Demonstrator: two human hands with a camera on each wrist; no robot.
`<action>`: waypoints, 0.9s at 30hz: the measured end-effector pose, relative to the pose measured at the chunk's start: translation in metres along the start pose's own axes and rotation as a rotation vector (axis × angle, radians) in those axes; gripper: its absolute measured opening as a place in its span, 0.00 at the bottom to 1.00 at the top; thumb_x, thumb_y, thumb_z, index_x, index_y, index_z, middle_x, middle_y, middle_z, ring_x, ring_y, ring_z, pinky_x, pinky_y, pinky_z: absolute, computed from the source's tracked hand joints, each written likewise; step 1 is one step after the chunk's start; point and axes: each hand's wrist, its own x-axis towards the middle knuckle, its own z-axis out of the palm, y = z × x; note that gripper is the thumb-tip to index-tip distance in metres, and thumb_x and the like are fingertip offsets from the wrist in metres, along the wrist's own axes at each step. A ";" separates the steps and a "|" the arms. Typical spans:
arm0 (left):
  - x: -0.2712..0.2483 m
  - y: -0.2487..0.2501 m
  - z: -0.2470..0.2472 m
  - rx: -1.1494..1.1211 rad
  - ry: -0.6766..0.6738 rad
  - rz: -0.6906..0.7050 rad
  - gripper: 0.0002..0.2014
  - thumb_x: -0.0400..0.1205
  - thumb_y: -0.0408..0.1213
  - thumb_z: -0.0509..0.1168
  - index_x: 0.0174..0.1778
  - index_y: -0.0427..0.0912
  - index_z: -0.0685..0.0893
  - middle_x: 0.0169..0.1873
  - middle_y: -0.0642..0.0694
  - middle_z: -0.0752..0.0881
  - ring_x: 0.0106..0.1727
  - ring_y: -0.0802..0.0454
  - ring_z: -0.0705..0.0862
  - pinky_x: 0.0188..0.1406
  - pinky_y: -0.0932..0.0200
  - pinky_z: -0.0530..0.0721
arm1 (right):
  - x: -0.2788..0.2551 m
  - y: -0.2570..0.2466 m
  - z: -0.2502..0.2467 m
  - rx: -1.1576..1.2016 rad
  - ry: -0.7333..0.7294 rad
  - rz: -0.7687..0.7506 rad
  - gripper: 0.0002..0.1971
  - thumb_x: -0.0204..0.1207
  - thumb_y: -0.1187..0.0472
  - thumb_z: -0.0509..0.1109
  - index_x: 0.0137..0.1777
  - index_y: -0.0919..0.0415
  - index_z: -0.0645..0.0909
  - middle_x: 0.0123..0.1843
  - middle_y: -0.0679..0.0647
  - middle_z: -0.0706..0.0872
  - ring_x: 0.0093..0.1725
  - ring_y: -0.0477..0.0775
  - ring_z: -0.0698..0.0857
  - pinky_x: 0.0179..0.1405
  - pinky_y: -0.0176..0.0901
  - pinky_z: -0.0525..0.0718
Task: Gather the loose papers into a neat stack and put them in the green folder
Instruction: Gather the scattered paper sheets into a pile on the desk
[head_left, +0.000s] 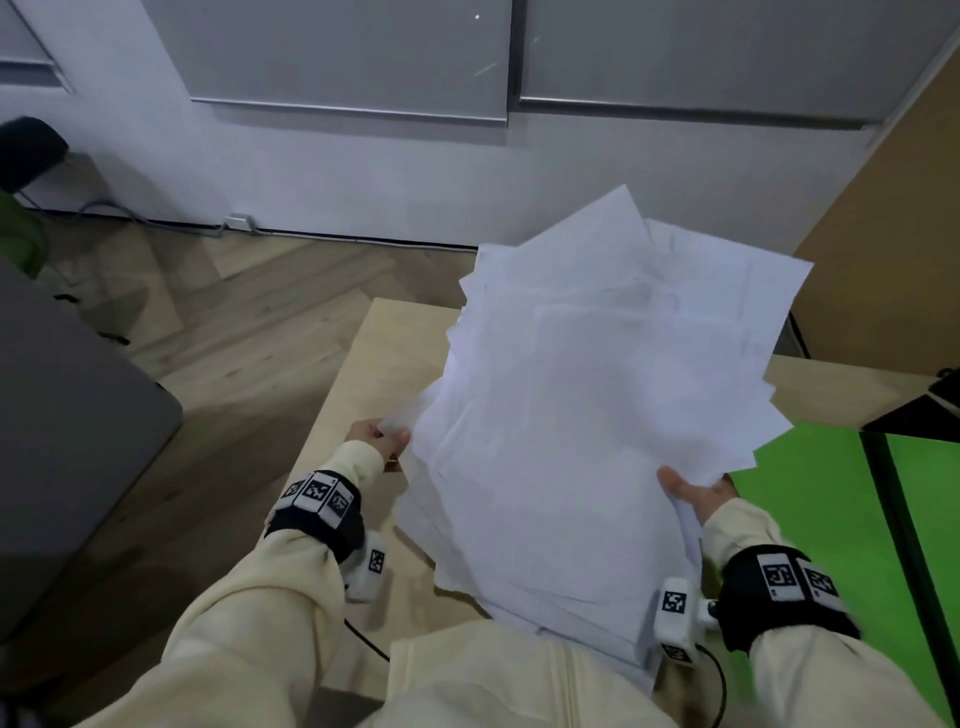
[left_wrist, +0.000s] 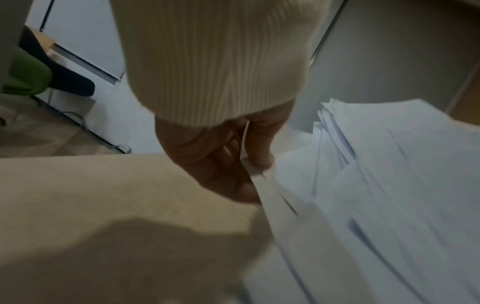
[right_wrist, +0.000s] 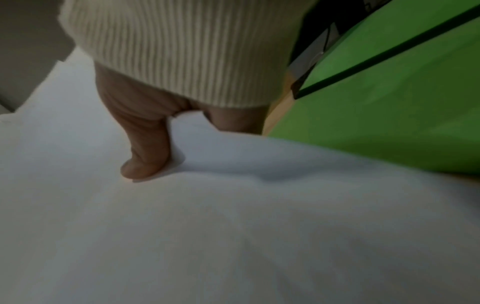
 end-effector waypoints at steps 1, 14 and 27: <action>0.001 -0.004 0.000 0.040 -0.013 -0.020 0.09 0.79 0.26 0.66 0.54 0.27 0.83 0.45 0.35 0.83 0.42 0.41 0.82 0.21 0.62 0.86 | 0.004 0.006 0.002 0.016 -0.002 0.007 0.38 0.74 0.58 0.73 0.77 0.77 0.60 0.78 0.69 0.68 0.77 0.66 0.69 0.76 0.48 0.64; 0.010 -0.024 0.014 0.228 0.173 -0.036 0.13 0.79 0.31 0.65 0.55 0.26 0.84 0.36 0.33 0.84 0.26 0.47 0.78 0.37 0.59 0.77 | 0.011 0.030 0.023 -0.081 -0.007 0.117 0.34 0.75 0.67 0.71 0.77 0.76 0.60 0.79 0.69 0.67 0.78 0.65 0.68 0.77 0.47 0.62; -0.033 0.038 -0.015 0.241 0.660 0.380 0.16 0.74 0.23 0.54 0.51 0.33 0.85 0.44 0.27 0.87 0.48 0.31 0.83 0.46 0.50 0.78 | 0.012 0.048 0.030 -0.550 -0.074 0.303 0.37 0.83 0.46 0.53 0.82 0.72 0.46 0.85 0.63 0.51 0.84 0.59 0.56 0.80 0.45 0.60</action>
